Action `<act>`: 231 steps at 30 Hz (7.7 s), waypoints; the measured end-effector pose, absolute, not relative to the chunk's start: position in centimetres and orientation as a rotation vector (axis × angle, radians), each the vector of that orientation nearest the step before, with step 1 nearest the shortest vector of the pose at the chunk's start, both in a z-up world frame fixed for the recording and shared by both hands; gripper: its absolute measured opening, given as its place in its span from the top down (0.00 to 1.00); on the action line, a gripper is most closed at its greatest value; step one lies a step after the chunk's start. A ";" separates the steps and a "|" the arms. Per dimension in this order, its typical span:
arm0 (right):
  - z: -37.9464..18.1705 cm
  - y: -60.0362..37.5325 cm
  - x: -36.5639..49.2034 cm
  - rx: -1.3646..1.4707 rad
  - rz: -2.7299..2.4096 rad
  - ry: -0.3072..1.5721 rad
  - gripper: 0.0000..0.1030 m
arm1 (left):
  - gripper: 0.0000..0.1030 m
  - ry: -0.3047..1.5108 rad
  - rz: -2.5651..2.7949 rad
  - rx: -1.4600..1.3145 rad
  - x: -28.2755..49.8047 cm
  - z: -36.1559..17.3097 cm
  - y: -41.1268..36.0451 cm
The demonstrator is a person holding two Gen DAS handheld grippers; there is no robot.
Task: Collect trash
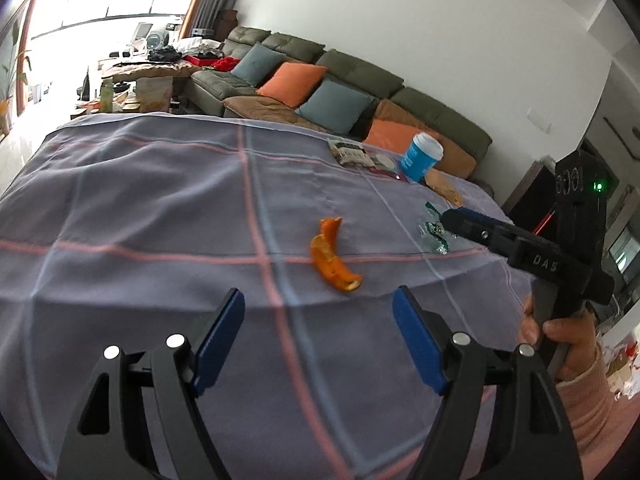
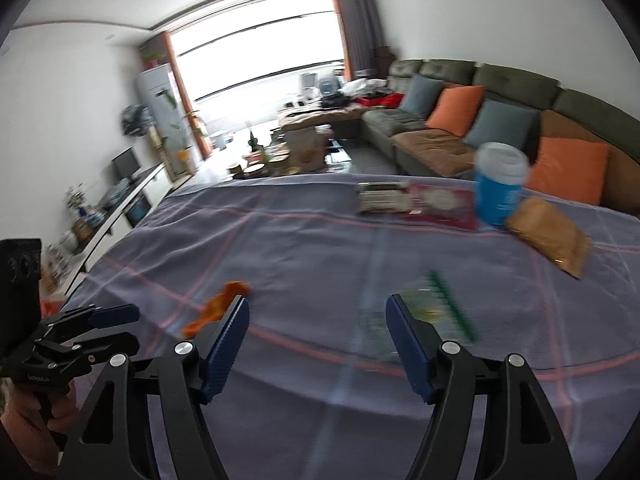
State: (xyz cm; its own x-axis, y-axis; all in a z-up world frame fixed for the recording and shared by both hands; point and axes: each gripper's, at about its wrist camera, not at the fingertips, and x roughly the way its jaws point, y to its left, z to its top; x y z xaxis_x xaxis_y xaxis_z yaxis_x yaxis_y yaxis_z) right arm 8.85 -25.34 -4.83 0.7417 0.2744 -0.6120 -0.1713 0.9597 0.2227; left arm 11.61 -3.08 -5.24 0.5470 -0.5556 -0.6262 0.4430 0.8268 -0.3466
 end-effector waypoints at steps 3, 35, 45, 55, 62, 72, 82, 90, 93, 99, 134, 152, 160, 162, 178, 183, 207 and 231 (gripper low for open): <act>-5.2 -27.6 9.3 0.176 0.200 0.703 0.29 | 0.31 0.820 -0.597 -0.139 12.6 -5.5 -4.7; -8.1 -31.3 11.2 0.344 0.334 0.825 0.72 | 0.81 0.863 -0.535 -0.075 14.0 -6.2 -5.6; -7.6 -28.9 10.4 0.336 0.414 0.810 0.88 | 0.81 0.814 -0.499 -0.115 11.9 -4.9 -2.2; -6.7 -25.9 9.7 0.368 0.507 0.783 0.90 | 0.81 0.765 -0.472 -0.130 9.3 -3.8 0.8; -6.6 -23.5 9.6 0.376 0.570 0.786 0.90 | 0.81 0.760 -0.431 -0.147 7.9 -4.0 3.2; -6.3 -21.1 10.0 0.393 0.648 0.789 0.90 | 0.81 0.740 -0.374 -0.155 5.9 -3.9 6.0; -6.2 -17.8 10.4 0.380 0.720 0.798 0.90 | 0.81 0.725 -0.335 -0.159 4.9 -3.6 7.5; -6.0 -15.6 10.6 0.368 0.765 0.805 0.90 | 0.81 0.712 -0.305 -0.167 4.2 -3.3 8.6; -6.0 -14.7 10.8 0.361 0.781 0.808 0.90 | 0.81 0.710 -0.293 -0.168 4.0 -3.2 9.1; -5.8 -13.5 10.8 0.356 0.806 0.813 0.90 | 0.81 0.706 -0.271 -0.176 3.7 -3.2 10.0; -5.5 -6.8 12.3 0.300 0.930 0.832 0.90 | 0.81 0.672 -0.142 -0.228 1.2 -2.8 16.0; -5.2 -4.1 12.3 0.280 0.983 0.841 0.90 | 0.81 0.663 -0.089 -0.254 -0.1 -2.6 18.2; -5.3 -3.2 12.5 0.272 1.003 0.842 0.90 | 0.81 0.657 -0.069 -0.257 -0.5 -2.4 19.1; -5.3 -3.1 12.5 0.271 1.007 0.843 0.90 | 0.81 0.654 -0.063 -0.258 -0.6 -2.4 19.3; -7.5 -2.0 13.3 0.256 0.981 0.940 0.51 | 0.81 0.659 -0.048 -0.276 -1.0 -2.8 20.4; -8.1 -1.1 12.9 0.246 1.005 0.962 0.65 | 0.81 0.659 -0.044 -0.282 -1.1 -2.9 20.6; -4.7 0.3 12.0 0.235 1.068 0.876 0.89 | 0.81 0.638 -0.007 -0.287 -2.1 -2.6 21.9; -4.2 5.4 12.7 0.203 1.135 0.881 0.89 | 0.81 0.613 0.106 -0.310 -3.2 -2.2 25.5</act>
